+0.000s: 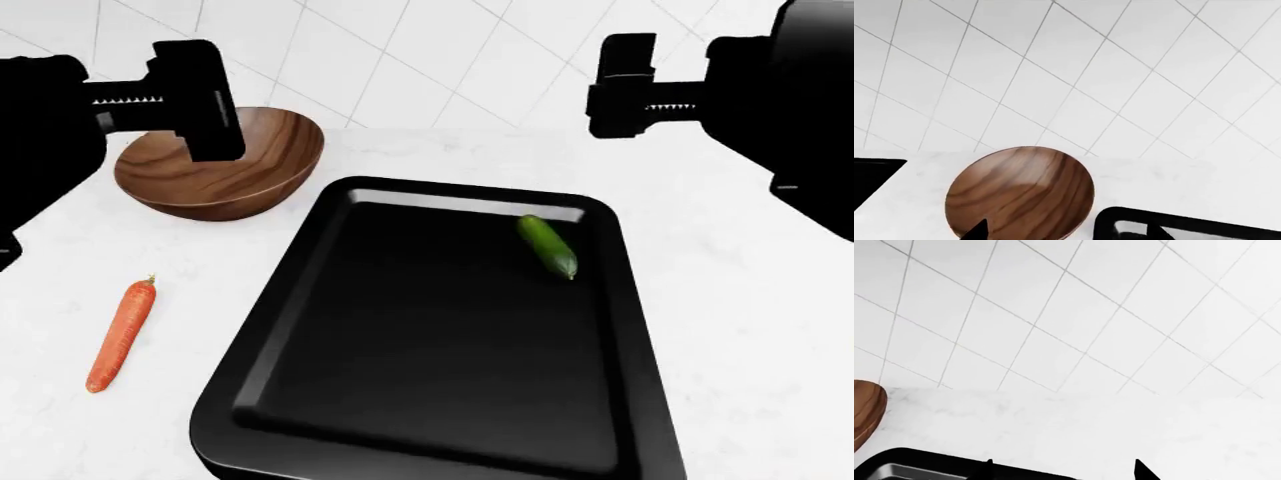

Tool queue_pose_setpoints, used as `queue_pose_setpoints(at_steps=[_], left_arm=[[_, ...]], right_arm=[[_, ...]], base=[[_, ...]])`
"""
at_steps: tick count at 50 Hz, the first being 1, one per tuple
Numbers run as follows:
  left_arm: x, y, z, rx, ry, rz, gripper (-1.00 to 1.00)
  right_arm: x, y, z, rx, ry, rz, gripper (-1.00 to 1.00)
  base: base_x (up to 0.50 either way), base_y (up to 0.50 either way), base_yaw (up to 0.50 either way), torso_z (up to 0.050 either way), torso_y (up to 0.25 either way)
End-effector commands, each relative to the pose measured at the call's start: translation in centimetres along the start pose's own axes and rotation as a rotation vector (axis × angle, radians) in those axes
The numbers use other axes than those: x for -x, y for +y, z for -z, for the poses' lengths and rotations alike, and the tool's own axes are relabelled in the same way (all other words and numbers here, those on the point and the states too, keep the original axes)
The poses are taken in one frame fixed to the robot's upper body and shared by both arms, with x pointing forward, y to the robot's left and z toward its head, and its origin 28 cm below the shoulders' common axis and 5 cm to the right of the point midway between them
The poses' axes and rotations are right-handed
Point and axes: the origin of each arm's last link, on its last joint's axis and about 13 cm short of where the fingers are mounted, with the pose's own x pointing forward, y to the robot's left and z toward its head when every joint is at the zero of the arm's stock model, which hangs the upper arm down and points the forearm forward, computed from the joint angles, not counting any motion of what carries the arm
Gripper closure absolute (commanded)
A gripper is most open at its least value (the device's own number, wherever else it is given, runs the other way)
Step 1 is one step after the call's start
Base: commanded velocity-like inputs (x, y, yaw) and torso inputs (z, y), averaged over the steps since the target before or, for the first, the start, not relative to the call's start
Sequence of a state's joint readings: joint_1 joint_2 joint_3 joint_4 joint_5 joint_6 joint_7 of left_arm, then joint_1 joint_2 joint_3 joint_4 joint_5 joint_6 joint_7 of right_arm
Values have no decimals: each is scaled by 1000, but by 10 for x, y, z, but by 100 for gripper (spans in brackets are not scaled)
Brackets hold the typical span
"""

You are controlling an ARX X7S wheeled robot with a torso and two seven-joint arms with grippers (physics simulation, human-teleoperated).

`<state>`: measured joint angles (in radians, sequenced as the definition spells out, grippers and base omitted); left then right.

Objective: Place the two vegetables and bowl onto the tray for setting up a vegetable dip station.

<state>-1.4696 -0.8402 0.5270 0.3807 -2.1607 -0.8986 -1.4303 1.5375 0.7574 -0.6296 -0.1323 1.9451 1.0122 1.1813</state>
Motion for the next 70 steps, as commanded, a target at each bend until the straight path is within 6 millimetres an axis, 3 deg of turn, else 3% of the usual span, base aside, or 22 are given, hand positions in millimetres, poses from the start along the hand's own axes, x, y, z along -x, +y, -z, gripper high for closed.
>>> queue_pose_setpoints(at_steps=[1,20,70], left_arm=[[40,9,10,-87,128,-13,-100],[77,23,6,-25,206,18,-100],[60,33,48,59,373,1,-100]], right_arm=[[15,-7,2,-33,-40,43,-100],[7,-6,12,-40,-2,43,-100],[8,-6,15,-33,6,47,-100]], base=[[0,0,0,0,0],[0,0,0,0,0],[0,0,0,0,0]])
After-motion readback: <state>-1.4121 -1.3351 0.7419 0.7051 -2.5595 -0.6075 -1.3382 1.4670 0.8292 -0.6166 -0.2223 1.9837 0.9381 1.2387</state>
